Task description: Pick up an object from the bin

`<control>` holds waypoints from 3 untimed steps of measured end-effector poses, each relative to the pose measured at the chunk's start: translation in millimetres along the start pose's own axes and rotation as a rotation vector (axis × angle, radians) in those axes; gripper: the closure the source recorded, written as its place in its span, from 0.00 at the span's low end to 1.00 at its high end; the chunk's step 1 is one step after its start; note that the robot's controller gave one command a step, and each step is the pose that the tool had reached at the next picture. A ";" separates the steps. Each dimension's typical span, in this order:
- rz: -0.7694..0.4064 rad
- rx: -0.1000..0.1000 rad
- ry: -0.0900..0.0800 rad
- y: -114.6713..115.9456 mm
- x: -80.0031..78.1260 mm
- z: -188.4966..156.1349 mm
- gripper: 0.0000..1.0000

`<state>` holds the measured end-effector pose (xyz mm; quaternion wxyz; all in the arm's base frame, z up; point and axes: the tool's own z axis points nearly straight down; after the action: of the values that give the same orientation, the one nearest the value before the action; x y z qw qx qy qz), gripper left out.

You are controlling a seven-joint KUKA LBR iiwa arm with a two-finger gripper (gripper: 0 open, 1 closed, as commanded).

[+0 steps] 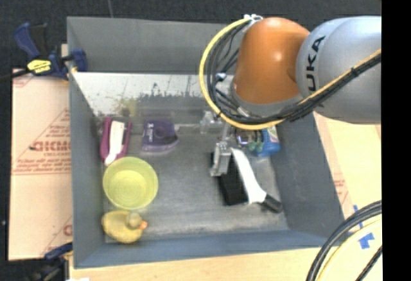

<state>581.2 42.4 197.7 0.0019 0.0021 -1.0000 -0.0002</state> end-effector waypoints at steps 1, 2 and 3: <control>0.001 0.000 -0.008 -0.1 -1.6 -4.3 0.00; -0.216 0.001 -0.014 52.5 -58.7 95.3 0.00; -0.204 0.000 -0.015 69.1 -71.8 60.4 0.00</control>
Offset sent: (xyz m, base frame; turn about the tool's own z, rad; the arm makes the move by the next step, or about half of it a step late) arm 0.0705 0.0693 -0.1277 -0.2794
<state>652.4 111.9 137.0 -0.0057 0.1038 -0.9946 -0.0005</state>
